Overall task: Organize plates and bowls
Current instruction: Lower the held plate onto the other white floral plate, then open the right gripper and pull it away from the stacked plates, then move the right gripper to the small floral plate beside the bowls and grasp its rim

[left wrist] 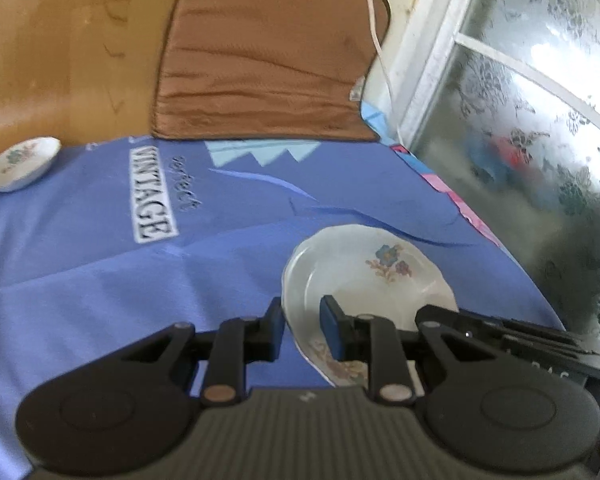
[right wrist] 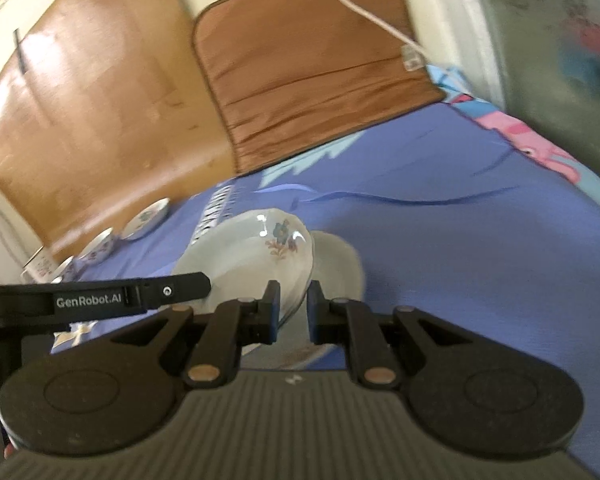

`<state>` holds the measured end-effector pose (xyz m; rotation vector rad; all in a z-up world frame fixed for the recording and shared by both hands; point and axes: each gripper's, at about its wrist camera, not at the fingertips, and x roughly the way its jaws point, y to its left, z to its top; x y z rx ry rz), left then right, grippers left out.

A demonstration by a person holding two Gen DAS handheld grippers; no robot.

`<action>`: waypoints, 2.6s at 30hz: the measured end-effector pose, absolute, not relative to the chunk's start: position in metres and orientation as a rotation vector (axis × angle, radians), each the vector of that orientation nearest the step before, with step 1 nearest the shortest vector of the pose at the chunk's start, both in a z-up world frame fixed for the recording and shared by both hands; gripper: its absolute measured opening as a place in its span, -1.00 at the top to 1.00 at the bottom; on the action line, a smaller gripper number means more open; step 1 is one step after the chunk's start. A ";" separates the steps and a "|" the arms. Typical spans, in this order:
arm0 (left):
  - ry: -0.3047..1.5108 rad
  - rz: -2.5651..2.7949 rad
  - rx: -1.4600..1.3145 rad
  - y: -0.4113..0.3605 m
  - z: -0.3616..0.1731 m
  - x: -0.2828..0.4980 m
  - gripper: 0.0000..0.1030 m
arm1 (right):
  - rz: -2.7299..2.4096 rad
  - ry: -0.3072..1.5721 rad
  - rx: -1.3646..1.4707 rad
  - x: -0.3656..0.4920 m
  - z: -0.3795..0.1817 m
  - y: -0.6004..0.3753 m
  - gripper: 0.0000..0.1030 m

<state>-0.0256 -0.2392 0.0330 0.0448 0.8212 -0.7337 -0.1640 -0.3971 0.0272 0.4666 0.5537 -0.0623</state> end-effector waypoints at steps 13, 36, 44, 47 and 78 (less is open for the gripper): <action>0.771 -0.722 0.121 -0.250 0.028 -0.039 0.39 | -0.217 0.453 0.312 -0.168 0.025 -0.390 0.23; 0.661 -0.256 0.010 -0.053 0.015 0.025 0.37 | 0.018 0.437 0.303 -0.122 0.038 -0.307 0.14; 0.638 -0.157 -0.008 -0.002 -0.001 0.042 0.37 | 0.196 0.560 0.372 -0.064 0.038 -0.260 0.14; 0.625 -0.178 -0.046 0.004 -0.003 0.043 0.33 | 0.228 0.589 0.403 -0.042 0.041 -0.246 0.14; 0.564 -0.177 -0.181 0.027 -0.002 0.039 0.20 | 0.032 0.745 0.410 0.182 0.014 -0.226 0.14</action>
